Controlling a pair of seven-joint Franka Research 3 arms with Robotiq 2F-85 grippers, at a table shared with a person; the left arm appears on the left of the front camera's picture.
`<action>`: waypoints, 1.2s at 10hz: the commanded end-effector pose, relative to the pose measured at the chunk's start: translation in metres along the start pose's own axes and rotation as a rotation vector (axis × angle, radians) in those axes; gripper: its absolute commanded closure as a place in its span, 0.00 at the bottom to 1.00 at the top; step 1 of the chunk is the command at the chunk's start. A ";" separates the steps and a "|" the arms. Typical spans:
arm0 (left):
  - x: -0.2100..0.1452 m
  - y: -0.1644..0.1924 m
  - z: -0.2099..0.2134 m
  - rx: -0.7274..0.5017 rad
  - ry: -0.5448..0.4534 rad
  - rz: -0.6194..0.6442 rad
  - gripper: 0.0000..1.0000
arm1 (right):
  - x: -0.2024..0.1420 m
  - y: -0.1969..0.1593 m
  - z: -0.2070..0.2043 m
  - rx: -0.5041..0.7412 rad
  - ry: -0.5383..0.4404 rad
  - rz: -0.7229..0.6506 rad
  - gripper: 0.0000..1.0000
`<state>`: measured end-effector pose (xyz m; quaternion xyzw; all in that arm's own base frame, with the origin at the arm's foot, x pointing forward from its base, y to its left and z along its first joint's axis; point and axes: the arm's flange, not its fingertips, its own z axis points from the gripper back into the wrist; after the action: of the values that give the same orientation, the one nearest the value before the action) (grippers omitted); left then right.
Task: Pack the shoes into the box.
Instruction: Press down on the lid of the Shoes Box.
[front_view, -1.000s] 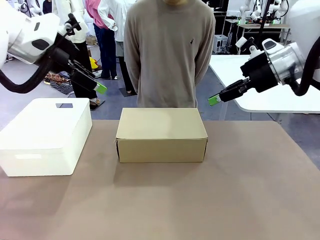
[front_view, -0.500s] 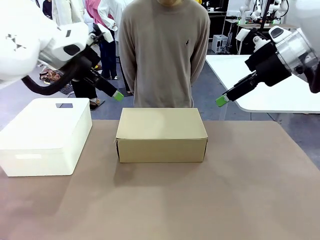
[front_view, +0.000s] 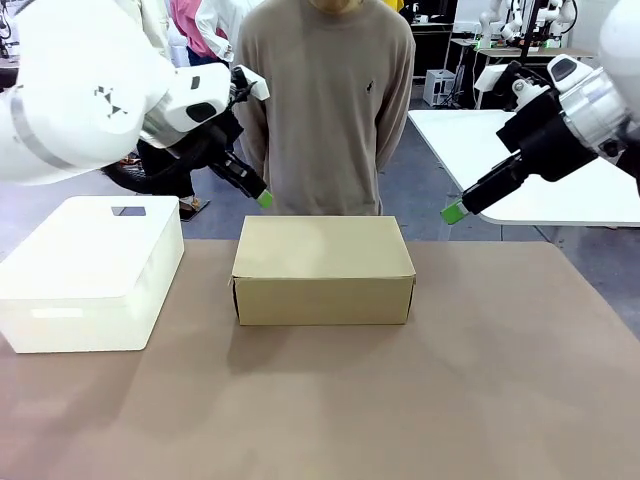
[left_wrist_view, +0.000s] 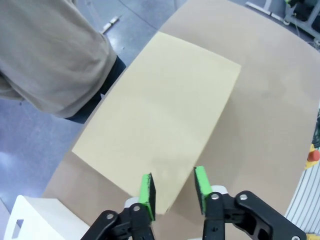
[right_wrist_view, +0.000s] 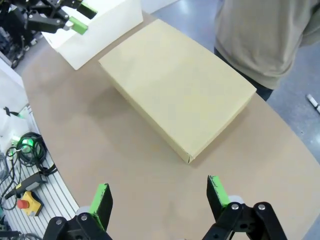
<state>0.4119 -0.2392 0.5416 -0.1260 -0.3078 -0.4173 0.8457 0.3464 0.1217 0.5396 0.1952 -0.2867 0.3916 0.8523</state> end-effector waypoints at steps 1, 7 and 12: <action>0.014 0.001 -0.005 0.040 0.032 0.022 1.00 | -0.007 0.008 0.000 -0.062 0.006 -0.024 0.00; 0.038 0.007 -0.015 -0.048 0.045 -0.004 1.00 | -0.005 0.004 0.002 -0.042 0.002 0.008 0.00; 0.029 0.007 -0.024 -0.008 0.044 0.037 1.00 | -0.005 0.004 0.002 -0.042 0.002 0.008 0.00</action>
<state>0.4415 -0.2666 0.5427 -0.1248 -0.2804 -0.4094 0.8592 0.3400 0.1184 0.5361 0.1788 -0.2955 0.3992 0.8493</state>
